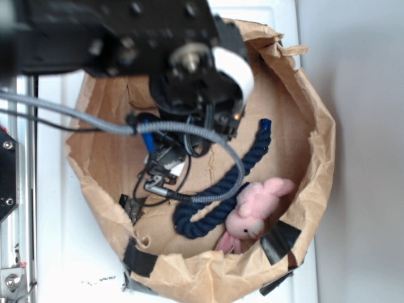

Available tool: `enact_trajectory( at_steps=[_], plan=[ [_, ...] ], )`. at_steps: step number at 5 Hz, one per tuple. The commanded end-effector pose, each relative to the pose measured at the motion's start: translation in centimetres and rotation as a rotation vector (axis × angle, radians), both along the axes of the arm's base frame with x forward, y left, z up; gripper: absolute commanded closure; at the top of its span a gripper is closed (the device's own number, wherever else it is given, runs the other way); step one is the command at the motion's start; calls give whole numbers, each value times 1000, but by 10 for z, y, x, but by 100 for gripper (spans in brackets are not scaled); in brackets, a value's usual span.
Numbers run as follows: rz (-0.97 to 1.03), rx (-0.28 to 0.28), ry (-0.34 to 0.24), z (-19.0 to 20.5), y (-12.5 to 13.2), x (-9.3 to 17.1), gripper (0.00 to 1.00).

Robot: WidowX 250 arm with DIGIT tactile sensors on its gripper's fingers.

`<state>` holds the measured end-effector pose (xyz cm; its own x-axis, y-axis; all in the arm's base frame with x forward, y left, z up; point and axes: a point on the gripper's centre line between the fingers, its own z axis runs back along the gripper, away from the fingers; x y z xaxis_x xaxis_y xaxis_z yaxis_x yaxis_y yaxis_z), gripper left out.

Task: Grab the rock.

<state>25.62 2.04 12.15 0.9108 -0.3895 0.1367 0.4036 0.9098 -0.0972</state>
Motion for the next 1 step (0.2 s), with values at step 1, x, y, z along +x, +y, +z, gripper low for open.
enact_trajectory(
  at_steps=[1],
  plan=[
    [-30, 39, -129, 45, -6, 0, 100]
  ],
)
